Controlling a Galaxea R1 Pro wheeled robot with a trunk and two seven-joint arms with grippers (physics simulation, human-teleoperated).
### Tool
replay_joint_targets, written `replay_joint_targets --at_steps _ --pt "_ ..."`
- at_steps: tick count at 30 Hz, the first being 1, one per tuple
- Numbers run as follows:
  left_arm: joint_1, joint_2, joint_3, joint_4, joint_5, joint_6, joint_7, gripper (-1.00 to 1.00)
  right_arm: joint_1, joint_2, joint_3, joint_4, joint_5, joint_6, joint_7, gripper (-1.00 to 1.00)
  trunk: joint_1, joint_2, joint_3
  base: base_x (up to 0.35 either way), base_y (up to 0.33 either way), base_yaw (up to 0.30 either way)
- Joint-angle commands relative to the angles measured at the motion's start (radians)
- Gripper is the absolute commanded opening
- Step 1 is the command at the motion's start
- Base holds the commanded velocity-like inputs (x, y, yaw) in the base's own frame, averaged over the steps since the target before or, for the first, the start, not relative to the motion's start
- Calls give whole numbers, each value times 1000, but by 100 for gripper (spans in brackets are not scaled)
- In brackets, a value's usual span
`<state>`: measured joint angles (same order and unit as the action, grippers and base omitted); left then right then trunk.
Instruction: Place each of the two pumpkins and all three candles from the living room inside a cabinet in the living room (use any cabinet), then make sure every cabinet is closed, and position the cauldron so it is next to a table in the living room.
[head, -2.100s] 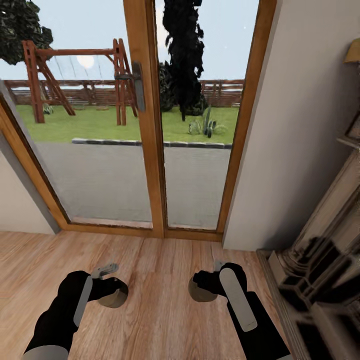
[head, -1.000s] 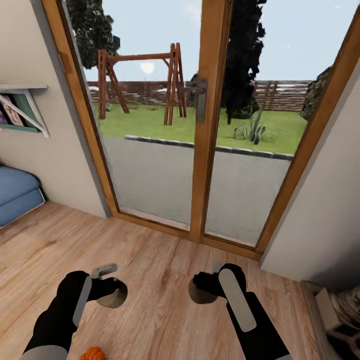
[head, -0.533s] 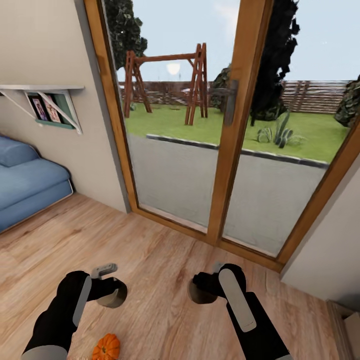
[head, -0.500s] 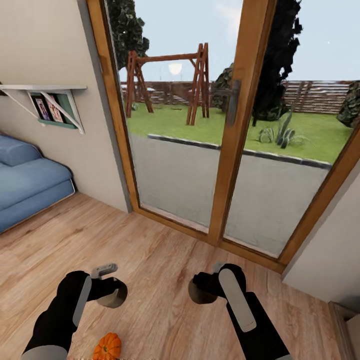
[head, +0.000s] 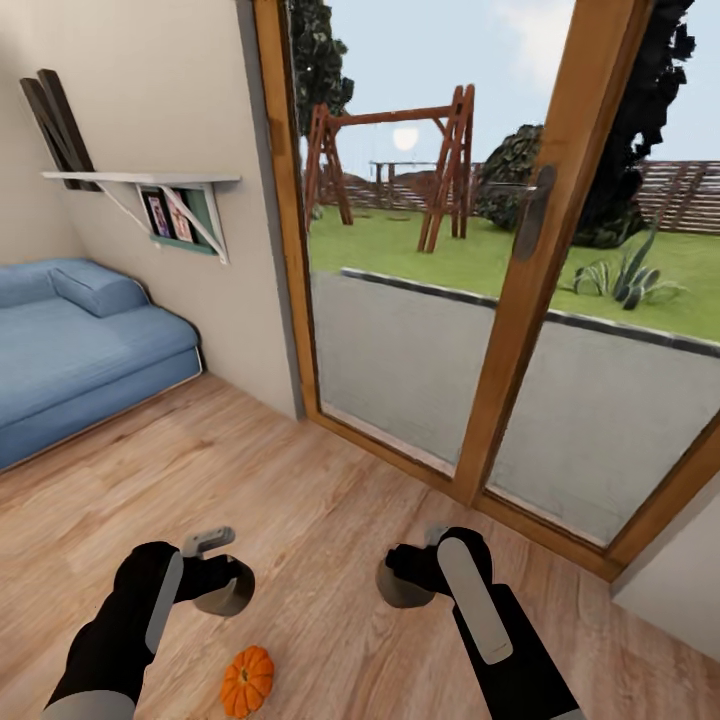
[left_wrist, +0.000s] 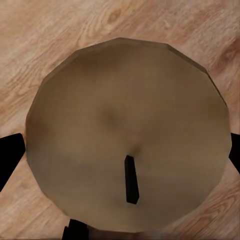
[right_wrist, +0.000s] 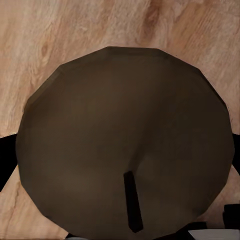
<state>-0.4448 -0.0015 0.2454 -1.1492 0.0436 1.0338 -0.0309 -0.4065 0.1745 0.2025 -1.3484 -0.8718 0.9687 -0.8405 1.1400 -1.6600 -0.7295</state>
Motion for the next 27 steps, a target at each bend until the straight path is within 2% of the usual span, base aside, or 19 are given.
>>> replay_joint_targets --at_steps 1,9,22,27 --pt "0 0 0 0 1 0 0 -100 0 0 0 0 -1 -1 0 -100 -4 7 3 0 0 292" --pt "0 -2 0 0 1 0 0 -100 0 0 1 0 -1 -2 1 -100 -35 63 28 0 0 265" --pt "0 -3 -1 0 1 0 0 -100 0 0 2 5 -1 -1 1 -100 -84 154 68 0 0 22" --pt "0 -3 -1 0 1 0 0 -100 0 0 3 6 0 -1 1 -100 -84 154 71 0 0 206"
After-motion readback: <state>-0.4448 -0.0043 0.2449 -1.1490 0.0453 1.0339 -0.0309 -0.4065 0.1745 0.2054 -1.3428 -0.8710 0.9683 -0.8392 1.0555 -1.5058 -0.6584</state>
